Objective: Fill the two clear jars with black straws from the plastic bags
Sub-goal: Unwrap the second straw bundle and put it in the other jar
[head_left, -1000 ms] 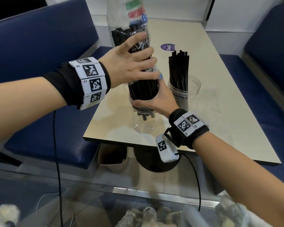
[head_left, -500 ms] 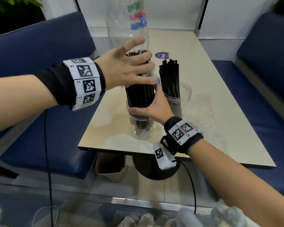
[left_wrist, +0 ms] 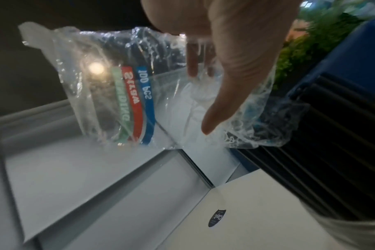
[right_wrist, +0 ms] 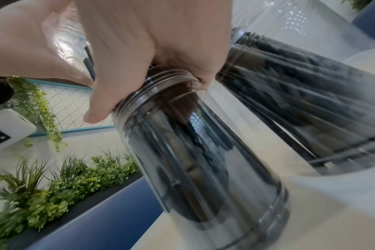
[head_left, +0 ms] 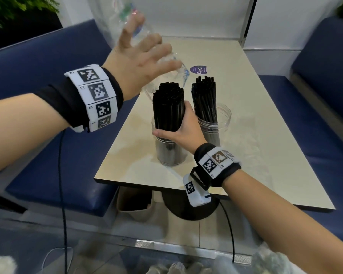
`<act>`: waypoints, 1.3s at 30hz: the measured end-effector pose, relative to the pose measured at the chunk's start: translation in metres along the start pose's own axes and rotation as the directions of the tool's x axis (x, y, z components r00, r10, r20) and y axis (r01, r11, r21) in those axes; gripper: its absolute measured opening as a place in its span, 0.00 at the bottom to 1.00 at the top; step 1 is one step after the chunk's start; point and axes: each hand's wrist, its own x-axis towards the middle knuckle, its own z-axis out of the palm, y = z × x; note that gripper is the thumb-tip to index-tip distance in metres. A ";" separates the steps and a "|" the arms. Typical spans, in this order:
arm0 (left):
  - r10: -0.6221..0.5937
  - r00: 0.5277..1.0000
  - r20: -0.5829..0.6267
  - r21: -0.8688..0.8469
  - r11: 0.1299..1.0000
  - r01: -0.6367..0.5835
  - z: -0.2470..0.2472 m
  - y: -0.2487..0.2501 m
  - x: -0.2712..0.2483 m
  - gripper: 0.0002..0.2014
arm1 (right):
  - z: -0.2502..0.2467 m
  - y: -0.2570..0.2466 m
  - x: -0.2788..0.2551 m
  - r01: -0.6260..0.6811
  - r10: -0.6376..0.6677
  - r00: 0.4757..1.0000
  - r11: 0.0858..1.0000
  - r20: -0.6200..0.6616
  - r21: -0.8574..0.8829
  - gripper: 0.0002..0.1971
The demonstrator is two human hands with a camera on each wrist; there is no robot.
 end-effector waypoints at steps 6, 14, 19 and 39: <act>-0.420 0.822 0.386 -0.333 0.767 0.548 -0.022 -0.004 -0.017 0.32 | 0.003 0.000 -0.005 0.035 -0.038 0.999 0.987 -0.014 -0.156 0.50; -0.681 0.448 0.579 -0.480 0.160 0.863 -0.057 -0.016 -0.069 0.36 | 0.001 0.000 -0.020 0.144 -0.157 0.987 0.964 -0.040 -0.225 0.61; -0.640 0.397 0.658 -0.528 -0.016 0.849 -0.085 -0.009 -0.086 0.38 | -0.009 -0.021 -0.036 0.263 -0.274 0.958 0.957 -0.084 -0.123 0.59; -0.297 0.680 0.670 -0.697 -0.565 0.441 -0.131 0.128 -0.009 0.45 | -0.152 -0.038 -0.060 0.141 0.007 0.936 0.909 -0.352 0.392 0.05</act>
